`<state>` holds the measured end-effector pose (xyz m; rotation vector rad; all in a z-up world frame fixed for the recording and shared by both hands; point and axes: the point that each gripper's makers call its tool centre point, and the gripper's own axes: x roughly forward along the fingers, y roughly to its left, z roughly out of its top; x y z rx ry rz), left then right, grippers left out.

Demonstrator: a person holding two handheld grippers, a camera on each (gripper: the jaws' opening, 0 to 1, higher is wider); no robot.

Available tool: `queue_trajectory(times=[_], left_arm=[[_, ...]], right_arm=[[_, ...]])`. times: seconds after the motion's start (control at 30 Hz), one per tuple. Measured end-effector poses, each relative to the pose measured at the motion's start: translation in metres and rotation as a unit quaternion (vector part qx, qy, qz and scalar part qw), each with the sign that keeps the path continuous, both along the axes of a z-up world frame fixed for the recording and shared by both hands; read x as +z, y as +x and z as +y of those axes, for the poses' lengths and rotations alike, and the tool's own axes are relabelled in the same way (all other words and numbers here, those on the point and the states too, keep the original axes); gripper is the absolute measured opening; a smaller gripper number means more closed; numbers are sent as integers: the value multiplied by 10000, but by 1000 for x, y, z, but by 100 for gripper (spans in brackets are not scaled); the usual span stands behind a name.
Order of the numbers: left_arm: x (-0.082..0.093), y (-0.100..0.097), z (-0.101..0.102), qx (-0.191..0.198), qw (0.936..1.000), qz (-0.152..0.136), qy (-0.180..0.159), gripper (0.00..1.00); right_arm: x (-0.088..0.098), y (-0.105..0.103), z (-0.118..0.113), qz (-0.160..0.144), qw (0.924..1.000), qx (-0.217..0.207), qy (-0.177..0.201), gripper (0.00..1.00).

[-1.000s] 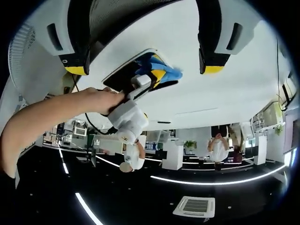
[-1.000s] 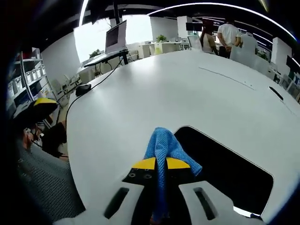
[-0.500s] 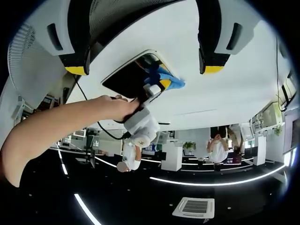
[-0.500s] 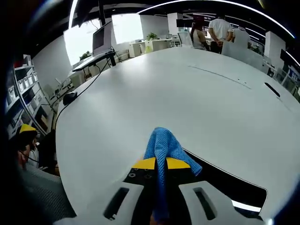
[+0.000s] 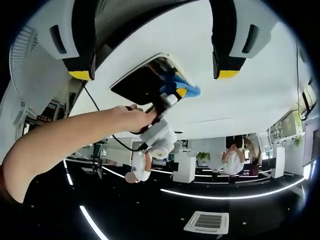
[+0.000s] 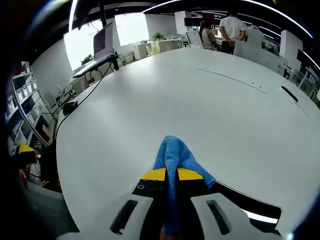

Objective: Wipe the mirror surface with the cleaning cloth until all visible marks leave the cleaned area.

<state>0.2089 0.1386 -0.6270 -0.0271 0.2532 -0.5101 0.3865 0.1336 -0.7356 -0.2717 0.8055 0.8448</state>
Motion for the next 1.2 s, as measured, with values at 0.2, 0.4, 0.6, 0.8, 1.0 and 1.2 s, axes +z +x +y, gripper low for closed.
queue_trajectory(times=[0.2,0.4,0.6,0.8,1.0,1.2], left_arm=[[2,0,-1,-20,10000,-46,-34,97],[3,0,-1,-20,9999,-70,-73,97],[3,1,1,38,9998,-56,-160,98],[3,1,1,46,9998,-58,-187,98],[3,1,1,47,9998,-37,-183,98],[3,1,1,47,9998,-39,-182,98]], right_arm=[[0,0,0,-49,10000,-3,-19,0],[0,-1,-1,-99,9999,73,-48,0],[0,-1,-6,-236,9994,170,-176,0],[0,1,-14,-229,9995,125,-165,0],[0,1,-27,-262,9994,109,-202,0],[0,4,-39,-280,9994,35,-211,0]])
